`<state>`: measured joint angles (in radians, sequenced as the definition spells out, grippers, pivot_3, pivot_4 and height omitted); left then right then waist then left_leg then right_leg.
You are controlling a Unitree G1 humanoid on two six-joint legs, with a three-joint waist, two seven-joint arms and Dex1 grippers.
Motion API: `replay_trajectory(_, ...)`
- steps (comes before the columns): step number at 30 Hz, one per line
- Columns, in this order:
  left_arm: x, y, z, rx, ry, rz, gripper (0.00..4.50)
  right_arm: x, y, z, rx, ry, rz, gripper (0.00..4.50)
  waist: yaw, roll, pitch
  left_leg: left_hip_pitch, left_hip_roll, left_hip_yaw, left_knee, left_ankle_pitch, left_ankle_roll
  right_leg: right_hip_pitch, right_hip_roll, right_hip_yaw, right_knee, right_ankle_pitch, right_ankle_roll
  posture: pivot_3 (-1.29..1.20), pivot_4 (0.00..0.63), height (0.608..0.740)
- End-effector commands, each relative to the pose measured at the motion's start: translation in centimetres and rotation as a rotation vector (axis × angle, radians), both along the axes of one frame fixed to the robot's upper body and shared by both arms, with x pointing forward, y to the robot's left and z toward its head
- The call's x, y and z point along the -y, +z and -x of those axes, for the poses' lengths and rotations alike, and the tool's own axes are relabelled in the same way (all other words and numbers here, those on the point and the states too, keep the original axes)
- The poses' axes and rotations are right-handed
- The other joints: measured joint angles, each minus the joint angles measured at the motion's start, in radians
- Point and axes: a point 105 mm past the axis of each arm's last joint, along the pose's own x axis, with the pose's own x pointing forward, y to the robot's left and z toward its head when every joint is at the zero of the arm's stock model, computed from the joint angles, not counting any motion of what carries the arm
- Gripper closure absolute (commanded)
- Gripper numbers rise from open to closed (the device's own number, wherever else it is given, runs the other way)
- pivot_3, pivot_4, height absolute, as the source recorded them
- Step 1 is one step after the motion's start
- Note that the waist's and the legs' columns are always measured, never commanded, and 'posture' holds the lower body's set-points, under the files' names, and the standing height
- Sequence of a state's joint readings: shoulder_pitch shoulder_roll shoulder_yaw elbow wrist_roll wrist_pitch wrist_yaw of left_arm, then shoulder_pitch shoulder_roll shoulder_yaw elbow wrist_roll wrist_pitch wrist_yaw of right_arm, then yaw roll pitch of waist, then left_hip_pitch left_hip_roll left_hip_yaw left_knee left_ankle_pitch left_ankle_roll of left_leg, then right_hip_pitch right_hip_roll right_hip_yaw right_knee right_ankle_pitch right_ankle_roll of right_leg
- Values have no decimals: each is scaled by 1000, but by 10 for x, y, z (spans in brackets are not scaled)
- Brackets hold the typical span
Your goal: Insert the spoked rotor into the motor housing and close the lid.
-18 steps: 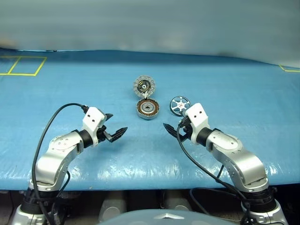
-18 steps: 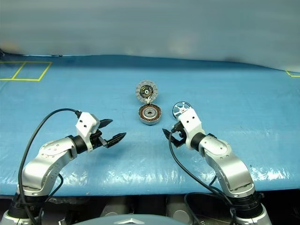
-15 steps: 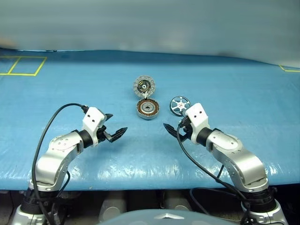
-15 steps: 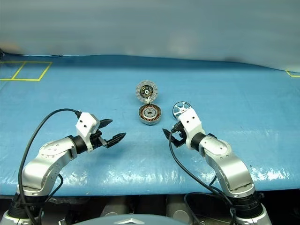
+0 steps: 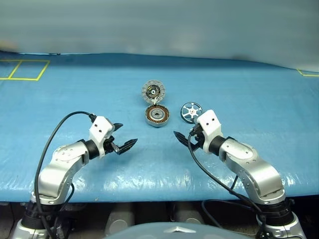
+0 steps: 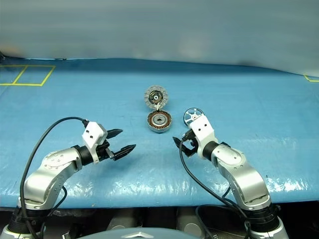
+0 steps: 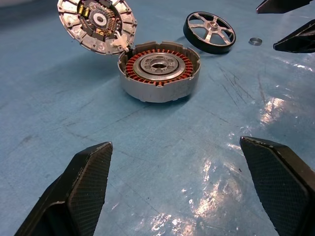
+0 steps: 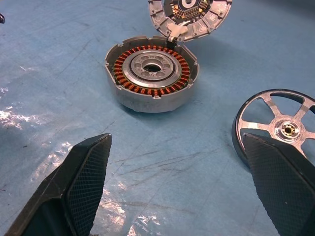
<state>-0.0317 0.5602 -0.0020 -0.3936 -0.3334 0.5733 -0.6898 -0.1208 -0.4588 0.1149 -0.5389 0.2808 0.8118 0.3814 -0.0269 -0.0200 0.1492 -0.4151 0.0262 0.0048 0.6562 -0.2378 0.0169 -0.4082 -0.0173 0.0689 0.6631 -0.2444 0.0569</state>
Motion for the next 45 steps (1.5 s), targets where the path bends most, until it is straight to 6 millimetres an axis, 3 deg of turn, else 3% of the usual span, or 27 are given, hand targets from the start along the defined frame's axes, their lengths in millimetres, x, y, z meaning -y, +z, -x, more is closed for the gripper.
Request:
replay_trajectory(1, -1, 5, 1, 28, -14, -10, 0, -2, 9, 1, 36, 8, -10, 41, 0, 0, 0, 0, 0, 0, 0, 0, 0, 0, 0, 0, 0, 0, 0, 0, 150, 740)
replay_trajectory(13, 0, 2, 3, 19, -14, -9, 0, -7, 9, -1, 37, 40, 12, 41, 0, 0, 0, 0, 0, 0, 0, 0, 0, 0, 0, 0, 0, 0, 0, 0, 150, 740)
replay_trajectory(19, 4, 1, 5, 46, -21, -17, 0, -19, 11, -5, 55, 202, 208, 41, -3, 0, 0, 0, 0, 1, 1, 0, 0, 0, 0, 0, 0, -1, -2, 0, 150, 740)
replay_trajectory(24, 7, 2, 6, 121, -11, -11, 0, -41, 28, -20, 120, 392, 348, 41, -8, 0, 0, 0, 0, 1, 1, 0, 0, 0, 0, 0, 0, -2, -4, 0, 150, 740)
replay_trajectory(29, 9, -3, 15, 132, -4, -3, 0, -58, 30, -36, 171, 552, 562, 41, -8, 0, 1, 0, 0, 1, 1, 0, 1, -1, -1, 0, 0, 1, 0, 0, 150, 740)
replay_trajectory(37, 12, -19, 34, 46, 6, 8, 0, -80, 29, -71, 162, 644, 658, 41, -9, 1, 1, 0, 0, 1, 0, -1, 1, -1, -2, -1, 0, 1, 0, 0, 150, 740)
replay_trajectory(45, 8, -25, 36, 76, 84, -30, 0, -87, 22, -85, 120, 697, 684, 41, -8, 2, 2, 0, -1, 0, 0, -1, 1, -1, -3, -1, 1, 1, 0, 0, 150, 740)
